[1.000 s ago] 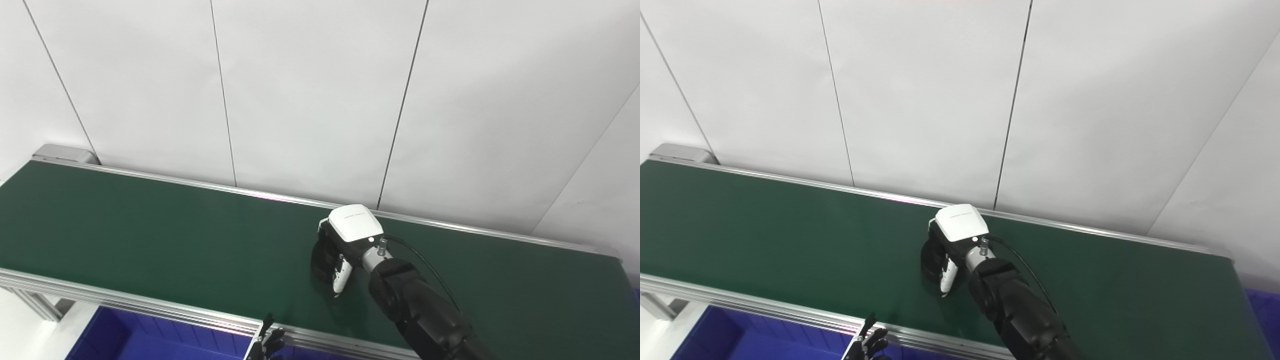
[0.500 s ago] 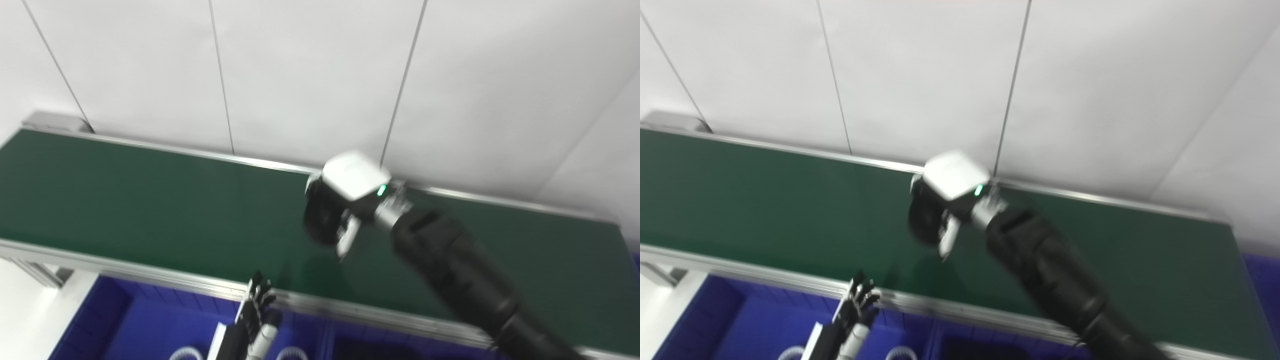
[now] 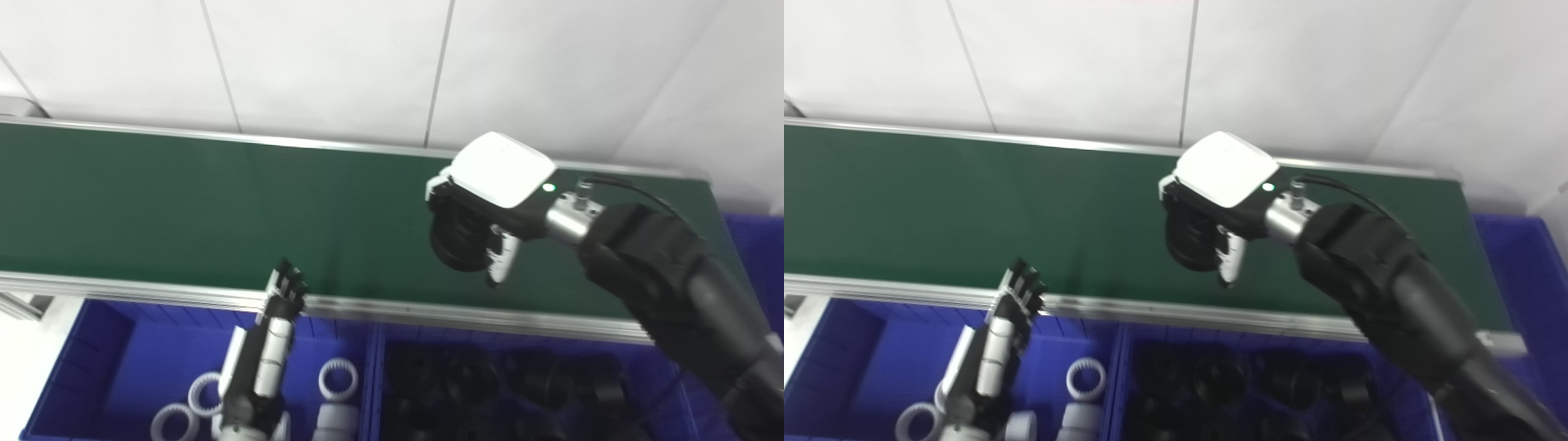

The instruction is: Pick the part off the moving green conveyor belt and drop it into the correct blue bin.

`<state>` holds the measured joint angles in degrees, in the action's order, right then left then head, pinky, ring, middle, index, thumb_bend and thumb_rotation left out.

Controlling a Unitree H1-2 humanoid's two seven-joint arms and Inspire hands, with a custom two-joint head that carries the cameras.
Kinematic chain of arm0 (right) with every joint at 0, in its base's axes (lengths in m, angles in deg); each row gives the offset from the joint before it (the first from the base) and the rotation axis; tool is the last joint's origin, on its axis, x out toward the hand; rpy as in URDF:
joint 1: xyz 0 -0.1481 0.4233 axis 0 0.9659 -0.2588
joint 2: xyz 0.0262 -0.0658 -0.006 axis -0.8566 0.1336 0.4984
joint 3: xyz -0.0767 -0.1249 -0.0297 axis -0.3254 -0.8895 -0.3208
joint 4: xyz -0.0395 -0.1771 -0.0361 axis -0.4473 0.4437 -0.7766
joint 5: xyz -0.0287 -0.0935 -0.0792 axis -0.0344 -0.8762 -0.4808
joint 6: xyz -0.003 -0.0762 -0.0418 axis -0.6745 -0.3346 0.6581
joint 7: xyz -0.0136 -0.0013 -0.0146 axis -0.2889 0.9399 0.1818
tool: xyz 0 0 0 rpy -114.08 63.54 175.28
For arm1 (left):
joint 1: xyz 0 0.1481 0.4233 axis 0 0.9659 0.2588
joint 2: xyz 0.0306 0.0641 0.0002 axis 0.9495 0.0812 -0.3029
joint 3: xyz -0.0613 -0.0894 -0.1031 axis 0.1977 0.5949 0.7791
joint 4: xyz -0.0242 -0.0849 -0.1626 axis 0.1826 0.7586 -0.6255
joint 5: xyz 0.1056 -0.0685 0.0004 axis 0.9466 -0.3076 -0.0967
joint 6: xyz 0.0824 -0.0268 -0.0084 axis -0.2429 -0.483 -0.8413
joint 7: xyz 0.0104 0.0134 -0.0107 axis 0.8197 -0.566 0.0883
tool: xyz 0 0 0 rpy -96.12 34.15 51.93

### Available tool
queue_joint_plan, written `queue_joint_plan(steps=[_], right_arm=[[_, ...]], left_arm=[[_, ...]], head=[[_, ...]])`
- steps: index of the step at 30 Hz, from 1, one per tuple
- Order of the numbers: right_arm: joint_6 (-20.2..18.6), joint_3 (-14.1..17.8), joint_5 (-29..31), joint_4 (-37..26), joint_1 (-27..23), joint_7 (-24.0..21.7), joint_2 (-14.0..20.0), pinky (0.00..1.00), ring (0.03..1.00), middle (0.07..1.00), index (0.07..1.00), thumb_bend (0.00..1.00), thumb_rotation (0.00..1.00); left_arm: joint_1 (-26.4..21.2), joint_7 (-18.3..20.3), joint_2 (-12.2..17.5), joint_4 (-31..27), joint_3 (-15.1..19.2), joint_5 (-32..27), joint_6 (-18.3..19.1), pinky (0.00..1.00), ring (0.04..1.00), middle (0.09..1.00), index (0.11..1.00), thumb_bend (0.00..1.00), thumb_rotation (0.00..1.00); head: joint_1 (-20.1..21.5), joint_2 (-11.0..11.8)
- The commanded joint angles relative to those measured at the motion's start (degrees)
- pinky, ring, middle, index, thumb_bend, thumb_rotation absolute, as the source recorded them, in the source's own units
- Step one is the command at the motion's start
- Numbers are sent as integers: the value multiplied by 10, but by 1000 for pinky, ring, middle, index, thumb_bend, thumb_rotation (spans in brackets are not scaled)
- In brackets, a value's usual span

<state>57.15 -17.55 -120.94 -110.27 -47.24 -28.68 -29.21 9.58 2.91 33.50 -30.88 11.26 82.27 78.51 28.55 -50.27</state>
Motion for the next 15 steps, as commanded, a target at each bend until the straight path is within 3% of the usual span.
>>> queue_joint_plan(steps=[1, 6, 8, 11, 15], right_arm=[[-8, 35, -5, -36, 39, 9, 5, 219, 359, 469, 554, 506, 0], [-23, 93, -44, -101, 138, -26, -31, 203, 399, 515, 490, 515, 0], [-20, 113, -55, -119, 177, -23, -52, 200, 351, 464, 549, 505, 0], [-13, 135, -75, -138, 226, -21, -95, 206, 349, 462, 560, 503, 0], [26, 147, -120, -140, 300, 33, -154, 230, 349, 466, 565, 502, 0]], left_arm=[[-9, 10, 7, -25, 4, -14, 13, 990, 949, 976, 1000, 442, 905], [-22, 21, 32, -47, 31, -33, 53, 1000, 945, 981, 1000, 456, 899], [-27, 26, 42, -50, 42, -45, 63, 1000, 949, 983, 1000, 477, 891], [-33, 34, 59, -49, 54, -51, 68, 986, 944, 981, 1000, 510, 901], [-40, 42, 75, -51, 69, -66, 84, 969, 939, 979, 1000, 530, 893]], head=[[2, -1], [50, -13], [64, -15], [80, -17], [98, -21]])
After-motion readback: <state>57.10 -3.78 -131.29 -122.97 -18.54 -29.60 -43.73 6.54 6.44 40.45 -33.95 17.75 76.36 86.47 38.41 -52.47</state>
